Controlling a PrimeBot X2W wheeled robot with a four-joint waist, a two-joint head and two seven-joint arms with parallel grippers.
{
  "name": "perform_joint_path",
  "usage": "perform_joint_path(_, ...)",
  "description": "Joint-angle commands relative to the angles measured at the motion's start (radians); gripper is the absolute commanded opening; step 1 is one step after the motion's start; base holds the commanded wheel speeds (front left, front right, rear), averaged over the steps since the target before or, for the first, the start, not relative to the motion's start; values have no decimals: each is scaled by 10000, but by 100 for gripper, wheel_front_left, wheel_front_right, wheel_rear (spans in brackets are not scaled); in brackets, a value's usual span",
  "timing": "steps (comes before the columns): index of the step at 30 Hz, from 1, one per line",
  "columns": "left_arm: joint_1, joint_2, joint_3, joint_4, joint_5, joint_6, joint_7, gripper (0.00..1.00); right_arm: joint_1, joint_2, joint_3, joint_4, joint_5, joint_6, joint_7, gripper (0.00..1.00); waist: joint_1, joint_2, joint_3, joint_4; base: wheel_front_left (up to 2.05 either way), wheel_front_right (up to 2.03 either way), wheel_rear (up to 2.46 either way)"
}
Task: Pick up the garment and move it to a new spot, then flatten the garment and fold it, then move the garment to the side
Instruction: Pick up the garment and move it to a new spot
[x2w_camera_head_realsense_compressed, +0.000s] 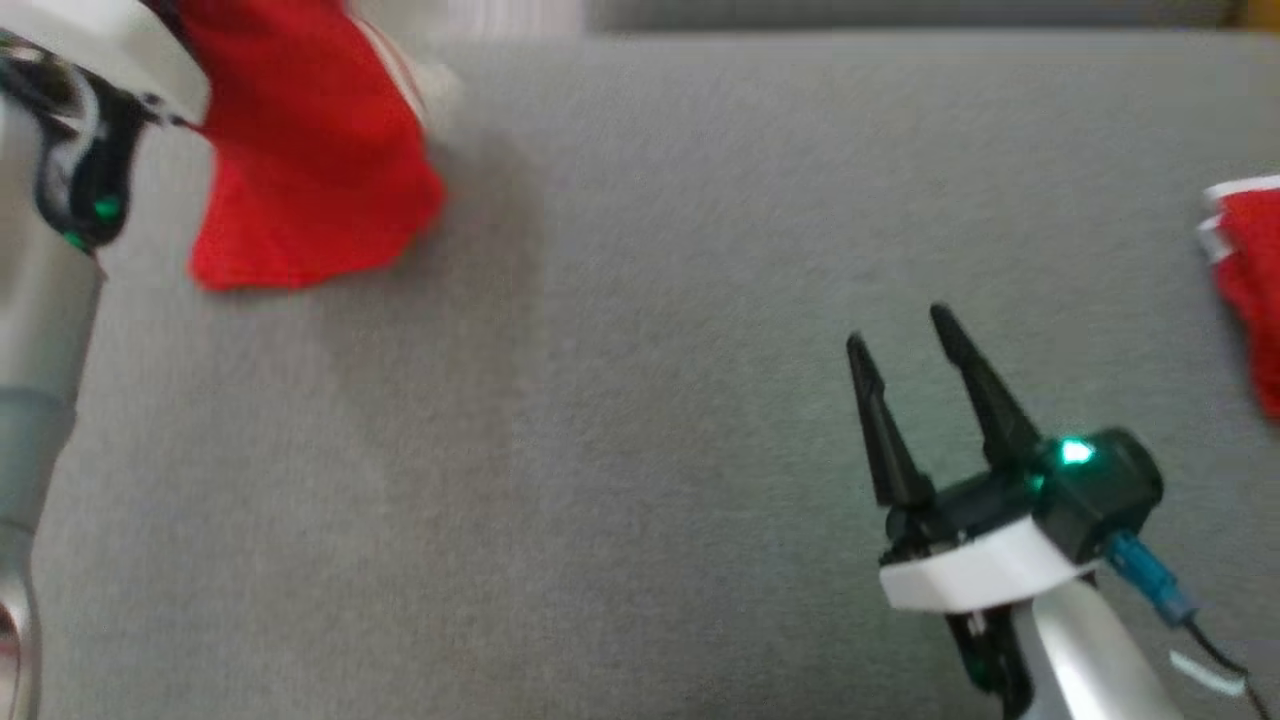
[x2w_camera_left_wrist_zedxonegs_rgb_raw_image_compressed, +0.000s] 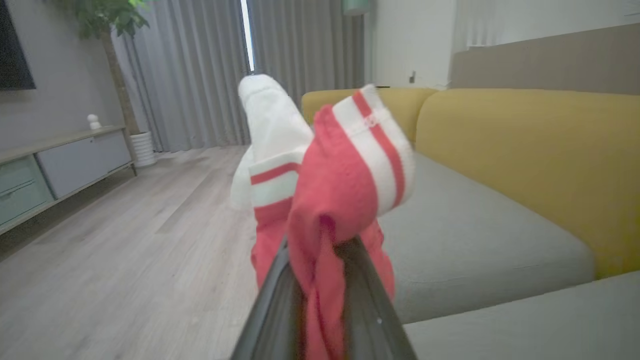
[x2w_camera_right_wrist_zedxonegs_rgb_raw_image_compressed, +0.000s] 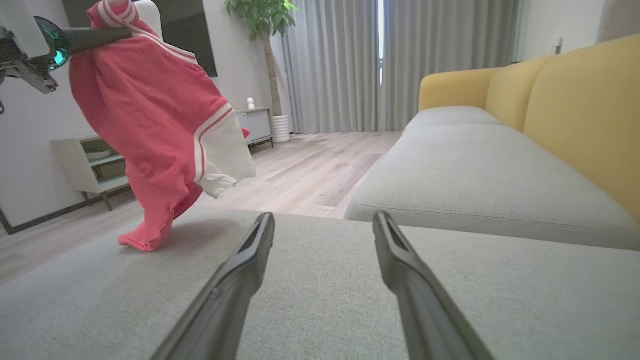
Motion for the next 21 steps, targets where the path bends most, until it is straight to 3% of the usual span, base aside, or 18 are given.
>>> perform_joint_path(1,-343,582,120,-529,-116,19,51,0,36,121,238,-377,84,67,-104,100,3,-1,-1089,-824,0,0,0)
perform_joint_path(7,137,580,-876,-2253,-991,18,295,0,797,233,180,-599,367,67,-106,100,3,-1,-2037,-1702,0,0,0)
perform_joint_path(12,767,-77,-1409,-3185,-1135,41,43,0,1167,264,-170,-1025,521,67,-107,100,3,-1,-2178,-2274,0,0,0)
perform_joint_path(21,3049,-1312,-2940,-2663,-750,190,-894,0,1254,269,-307,-1198,724,67,-108,100,3,-1,-1656,-2853,0,0,0)
